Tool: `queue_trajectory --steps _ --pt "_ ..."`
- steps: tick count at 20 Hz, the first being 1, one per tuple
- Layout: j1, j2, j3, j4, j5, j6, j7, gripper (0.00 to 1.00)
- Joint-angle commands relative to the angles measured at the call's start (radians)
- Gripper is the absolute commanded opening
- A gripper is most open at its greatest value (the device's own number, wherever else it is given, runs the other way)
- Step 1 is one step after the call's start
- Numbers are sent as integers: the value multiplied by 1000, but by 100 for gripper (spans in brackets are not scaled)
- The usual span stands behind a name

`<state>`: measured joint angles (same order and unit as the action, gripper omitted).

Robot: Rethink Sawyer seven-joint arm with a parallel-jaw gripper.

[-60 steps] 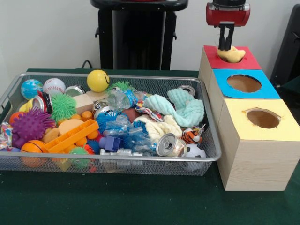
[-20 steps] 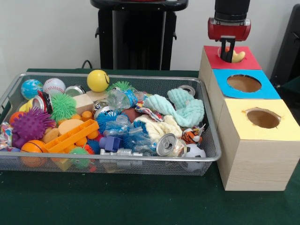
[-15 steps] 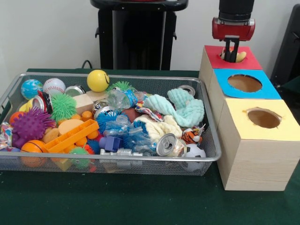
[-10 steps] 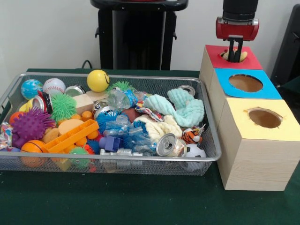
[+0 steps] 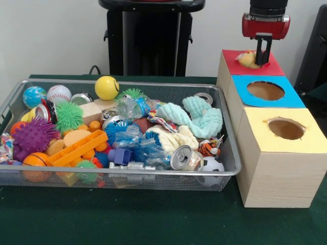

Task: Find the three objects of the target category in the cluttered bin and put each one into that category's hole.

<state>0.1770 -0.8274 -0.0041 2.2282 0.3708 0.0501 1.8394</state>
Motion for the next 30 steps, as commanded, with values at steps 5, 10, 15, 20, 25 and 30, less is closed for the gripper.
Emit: queue_trajectory --steps 5,10,15,20,25,30 --pt "-6 -119 -25 -60 -18 367 158 0" --pt "-47 -120 5 -44 -14 343 124 0" --pt "-74 -118 28 -35 -15 323 109 0" --pt "-87 -103 39 -37 -24 298 106 0" --pt "-160 -15 96 -41 -53 167 70 0" --pt "-187 18 128 -43 -74 113 84 0"
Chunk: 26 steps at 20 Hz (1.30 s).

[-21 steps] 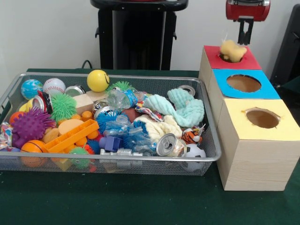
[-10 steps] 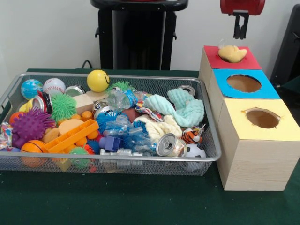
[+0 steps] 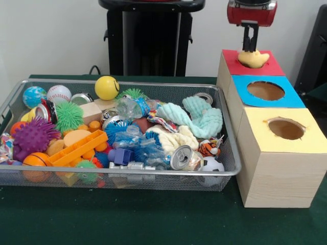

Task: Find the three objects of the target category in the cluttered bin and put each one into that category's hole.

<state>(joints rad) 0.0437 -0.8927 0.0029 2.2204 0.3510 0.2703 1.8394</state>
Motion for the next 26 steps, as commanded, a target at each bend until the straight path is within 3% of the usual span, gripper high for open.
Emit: queue_trajectory --steps 1,8,11,19,26 --pt "-57 85 126 -34 -58 -116 88 0" --pt "-68 128 149 -52 -78 -160 110 0" --pt "-37 117 129 -47 -65 -150 139 0" --pt "73 -41 5 -59 -46 103 178 0" --pt "133 -167 -32 19 -21 193 230 0"
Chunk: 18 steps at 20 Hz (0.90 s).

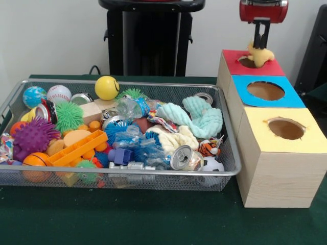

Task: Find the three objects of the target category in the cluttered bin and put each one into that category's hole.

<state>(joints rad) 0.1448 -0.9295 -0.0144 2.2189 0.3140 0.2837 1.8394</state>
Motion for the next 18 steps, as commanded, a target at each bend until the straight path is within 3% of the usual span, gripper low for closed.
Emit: queue_trajectory --steps 1,3,8,13,18 --pt "26 -144 -10 34 21 182 221 0" --pt "5 -146 6 61 33 152 189 0" --pt "-107 -95 125 157 53 -36 130 0" --pt "-119 -90 121 144 23 -27 132 0" --pt "-154 -44 157 156 -3 -106 135 0"
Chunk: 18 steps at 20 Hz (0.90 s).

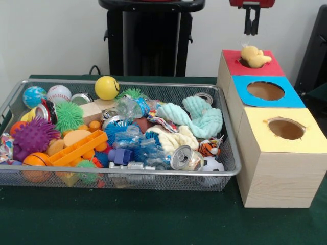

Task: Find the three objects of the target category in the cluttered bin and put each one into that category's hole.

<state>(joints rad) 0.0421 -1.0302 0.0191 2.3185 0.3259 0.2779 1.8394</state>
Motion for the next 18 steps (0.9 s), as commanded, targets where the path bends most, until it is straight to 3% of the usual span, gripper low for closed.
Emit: queue_trajectory --steps 1,11,18 --pt "-50 62 122 55 -17 -109 141 0" --pt "33 61 72 24 8 -75 192 0" --pt "31 79 77 17 12 -93 187 0"
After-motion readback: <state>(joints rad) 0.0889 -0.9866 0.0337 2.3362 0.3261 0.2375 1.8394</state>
